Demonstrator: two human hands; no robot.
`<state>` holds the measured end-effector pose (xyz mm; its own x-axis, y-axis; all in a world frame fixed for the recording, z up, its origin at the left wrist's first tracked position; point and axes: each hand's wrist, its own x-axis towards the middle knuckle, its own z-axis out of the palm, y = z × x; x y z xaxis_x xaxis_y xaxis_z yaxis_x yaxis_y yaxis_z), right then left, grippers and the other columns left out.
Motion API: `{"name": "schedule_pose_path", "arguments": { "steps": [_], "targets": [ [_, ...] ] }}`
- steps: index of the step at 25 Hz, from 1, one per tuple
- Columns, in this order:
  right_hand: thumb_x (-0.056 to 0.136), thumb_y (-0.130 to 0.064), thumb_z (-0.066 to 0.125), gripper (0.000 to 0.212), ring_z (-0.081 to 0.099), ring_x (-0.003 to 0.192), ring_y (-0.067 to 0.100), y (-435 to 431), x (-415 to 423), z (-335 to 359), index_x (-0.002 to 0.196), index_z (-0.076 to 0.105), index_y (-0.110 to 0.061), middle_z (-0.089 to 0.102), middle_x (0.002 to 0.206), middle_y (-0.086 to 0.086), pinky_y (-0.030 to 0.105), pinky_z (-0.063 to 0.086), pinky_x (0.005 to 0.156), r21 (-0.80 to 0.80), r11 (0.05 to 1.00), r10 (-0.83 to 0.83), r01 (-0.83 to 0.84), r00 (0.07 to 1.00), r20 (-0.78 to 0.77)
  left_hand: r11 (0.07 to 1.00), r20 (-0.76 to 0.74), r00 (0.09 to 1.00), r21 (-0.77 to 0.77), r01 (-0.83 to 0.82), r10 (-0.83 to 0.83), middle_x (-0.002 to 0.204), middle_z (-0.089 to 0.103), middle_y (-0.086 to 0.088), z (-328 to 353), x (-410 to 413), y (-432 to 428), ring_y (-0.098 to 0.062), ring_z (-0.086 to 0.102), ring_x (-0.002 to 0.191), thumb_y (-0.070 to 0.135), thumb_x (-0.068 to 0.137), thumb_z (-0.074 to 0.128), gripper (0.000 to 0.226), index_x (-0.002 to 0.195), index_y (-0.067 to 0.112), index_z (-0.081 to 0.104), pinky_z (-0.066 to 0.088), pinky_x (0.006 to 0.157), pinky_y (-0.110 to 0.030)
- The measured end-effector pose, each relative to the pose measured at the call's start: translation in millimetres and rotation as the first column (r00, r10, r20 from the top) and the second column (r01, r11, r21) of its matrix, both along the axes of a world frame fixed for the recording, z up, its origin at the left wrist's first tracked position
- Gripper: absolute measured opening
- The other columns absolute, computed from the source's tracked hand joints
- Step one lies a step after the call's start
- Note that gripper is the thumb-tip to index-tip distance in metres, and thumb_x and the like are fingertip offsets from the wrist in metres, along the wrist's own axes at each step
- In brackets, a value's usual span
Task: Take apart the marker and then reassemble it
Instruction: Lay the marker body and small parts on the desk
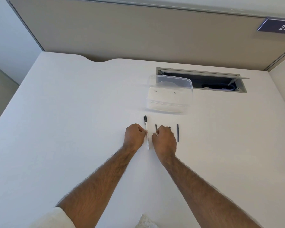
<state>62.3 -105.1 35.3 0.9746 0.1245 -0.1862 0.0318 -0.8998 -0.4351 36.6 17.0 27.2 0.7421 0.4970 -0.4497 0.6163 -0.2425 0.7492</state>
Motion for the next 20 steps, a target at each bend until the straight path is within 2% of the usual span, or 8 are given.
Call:
{"name": "schedule_pose_path", "arguments": {
  "steps": [1, 3, 5, 7, 8, 10, 15, 20],
  "targets": [
    [0.093, -0.021, 0.055, 0.016, 0.061, 0.099, 0.027, -4, 4, 1, 0.101, 0.062, -0.010, 0.062, 0.105, 0.006, 0.037, 0.051, 0.074, -0.041, 0.999, 0.005, -0.004, 1.000, 0.021, 0.985, -0.008, 1.000, 0.171, 0.030, -0.029, 0.083, 0.071, 0.001, -1, -4, 3, -0.024, 0.067, 0.072, 0.020, 0.094, 0.057, 0.015, 0.083, 0.013, 0.065, 0.053, 0.057, -0.036],
    [0.096, -0.025, 0.054, 0.020, 0.061, 0.102, 0.029, -9, 12, 2, 0.103, 0.064, -0.009, 0.063, 0.106, 0.008, 0.037, 0.050, 0.077, -0.104, 0.994, 0.036, -0.033, 0.999, 0.029, 0.852, 0.042, 0.993, 0.518, 0.069, -0.106, 0.100, 0.067, 0.002, -8, -12, 8, -0.024, 0.061, 0.089, 0.023, 0.100, 0.049, 0.018, 0.100, 0.018, 0.067, 0.046, 0.067, -0.035],
    [0.096, -0.026, 0.054, 0.021, 0.064, 0.099, 0.030, -7, 18, 4, 0.099, 0.065, -0.008, 0.066, 0.103, 0.009, 0.036, 0.049, 0.074, -0.136, 0.988, 0.071, -0.067, 0.997, 0.022, 0.735, 0.039, 0.968, 0.659, 0.161, -0.247, 0.136, 0.060, -0.006, -17, -16, 12, -0.030, 0.053, 0.123, 0.024, 0.104, 0.044, 0.032, 0.132, 0.016, 0.060, 0.044, 0.097, -0.042],
    [0.094, -0.023, 0.054, 0.019, 0.066, 0.095, 0.030, -1, 20, 3, 0.095, 0.066, -0.008, 0.068, 0.098, 0.009, 0.032, 0.044, 0.067, -0.158, 0.984, 0.091, -0.088, 0.996, 0.010, 0.660, -0.082, 0.927, 0.679, 0.321, -0.366, 0.166, 0.027, -0.008, -28, -16, 16, -0.029, 0.022, 0.152, 0.030, 0.108, 0.034, 0.049, 0.155, 0.017, 0.035, 0.021, 0.123, -0.045],
    [0.093, -0.021, 0.054, 0.018, 0.066, 0.094, 0.030, 1, 20, 3, 0.094, 0.066, -0.009, 0.069, 0.097, 0.009, 0.031, 0.042, 0.065, -0.168, 0.982, 0.093, -0.091, 0.996, 0.003, 0.633, -0.123, 0.908, 0.680, 0.370, -0.400, 0.170, 0.011, -0.006, -33, -17, 16, -0.027, 0.007, 0.156, 0.033, 0.108, 0.028, 0.053, 0.159, 0.018, 0.024, 0.010, 0.126, -0.046],
    [0.092, -0.016, 0.053, 0.015, 0.067, 0.093, 0.029, 4, 21, 2, 0.094, 0.067, -0.009, 0.069, 0.097, 0.008, 0.029, 0.039, 0.064, -0.180, 0.980, 0.089, -0.089, 0.996, -0.010, 0.625, -0.139, 0.904, 0.680, 0.383, -0.404, 0.171, -0.004, -0.005, -40, -18, 17, -0.025, -0.006, 0.157, 0.035, 0.107, 0.021, 0.058, 0.162, 0.019, 0.010, 0.000, 0.127, -0.046],
    [0.090, -0.008, 0.050, 0.015, 0.065, 0.094, 0.028, 7, 21, -4, 0.095, 0.065, -0.010, 0.066, 0.099, 0.008, 0.030, 0.039, 0.063, -0.186, 0.980, 0.070, -0.072, 0.997, -0.020, 0.593, -0.176, 0.910, 0.709, 0.381, -0.374, 0.170, -0.008, -0.005, -47, -18, 17, -0.026, -0.007, 0.157, 0.029, 0.100, 0.025, 0.068, 0.162, 0.017, 0.002, -0.004, 0.126, -0.049],
    [0.091, -0.008, 0.050, 0.010, 0.063, 0.093, 0.027, 6, 21, 4, 0.086, 0.057, -0.014, 0.063, 0.096, 0.005, 0.031, 0.036, 0.061, -0.163, 0.981, 0.114, -0.108, 0.993, 0.028, 0.578, -0.202, 0.910, 0.717, 0.390, -0.363, 0.170, -0.009, -0.004, -47, -16, 17, -0.025, -0.008, 0.157, 0.031, 0.098, 0.024, 0.071, 0.162, 0.018, -0.001, -0.004, 0.126, -0.049]
  ]
}}
